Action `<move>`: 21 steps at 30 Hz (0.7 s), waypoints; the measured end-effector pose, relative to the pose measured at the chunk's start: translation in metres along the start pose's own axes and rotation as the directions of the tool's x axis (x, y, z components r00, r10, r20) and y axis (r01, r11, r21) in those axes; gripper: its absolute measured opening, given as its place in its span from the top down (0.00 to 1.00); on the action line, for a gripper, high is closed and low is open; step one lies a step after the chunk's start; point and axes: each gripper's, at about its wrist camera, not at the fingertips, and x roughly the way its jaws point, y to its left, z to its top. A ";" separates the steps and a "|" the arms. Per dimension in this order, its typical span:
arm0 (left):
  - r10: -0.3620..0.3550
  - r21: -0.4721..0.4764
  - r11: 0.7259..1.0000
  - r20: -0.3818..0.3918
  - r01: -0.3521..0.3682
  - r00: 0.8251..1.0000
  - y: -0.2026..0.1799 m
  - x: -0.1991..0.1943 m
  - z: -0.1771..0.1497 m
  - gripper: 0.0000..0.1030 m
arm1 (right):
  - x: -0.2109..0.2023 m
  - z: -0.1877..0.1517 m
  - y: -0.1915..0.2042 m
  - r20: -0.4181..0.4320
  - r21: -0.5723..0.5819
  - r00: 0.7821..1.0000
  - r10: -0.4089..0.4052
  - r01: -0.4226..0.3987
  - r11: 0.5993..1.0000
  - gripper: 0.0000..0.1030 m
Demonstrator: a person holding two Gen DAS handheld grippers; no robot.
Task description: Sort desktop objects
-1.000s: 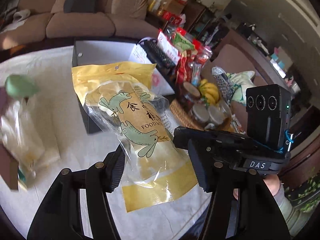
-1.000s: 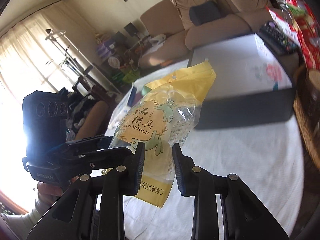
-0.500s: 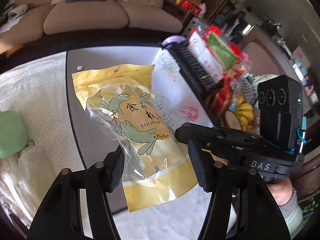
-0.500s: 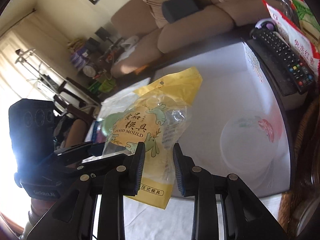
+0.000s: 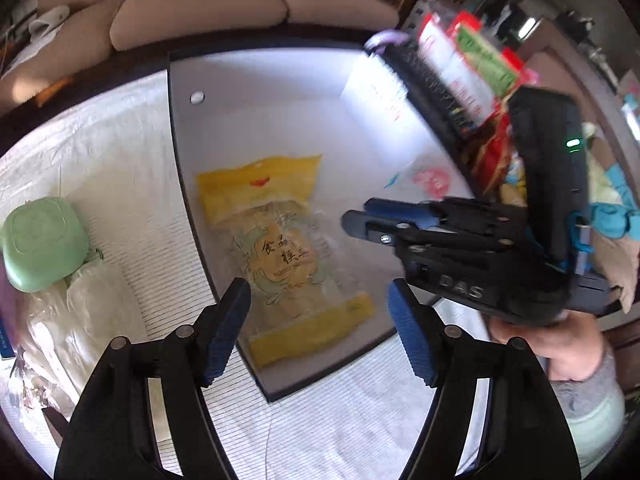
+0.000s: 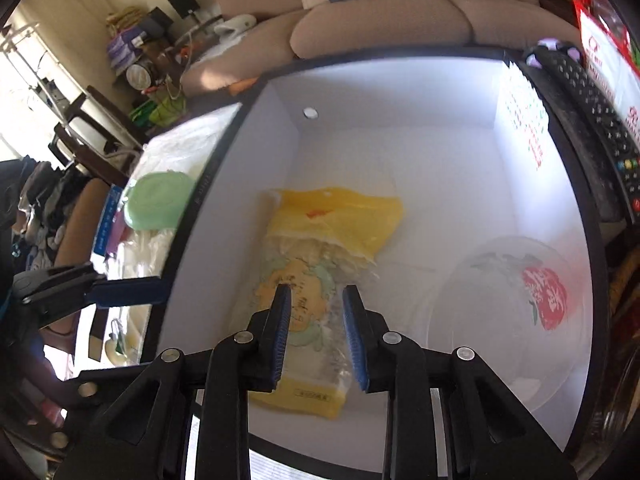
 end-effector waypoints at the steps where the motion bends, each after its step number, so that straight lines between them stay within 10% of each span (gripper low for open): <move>1: 0.002 -0.005 1.000 0.012 -0.002 1.000 0.001 -0.006 -0.001 0.30 | -0.004 0.000 0.001 0.013 -0.001 1.000 0.003 -0.003 1.000 0.73; 7: 0.006 -0.060 0.998 0.074 -0.001 0.997 0.018 -0.040 -0.015 0.22 | -0.026 -0.009 0.014 0.055 -0.010 0.998 0.005 -0.004 1.000 0.68; 21: 0.172 -0.077 0.983 0.113 -0.164 0.978 0.022 -0.072 -0.134 0.00 | -0.064 -0.075 0.094 0.117 -0.105 0.993 -0.017 0.030 0.994 0.00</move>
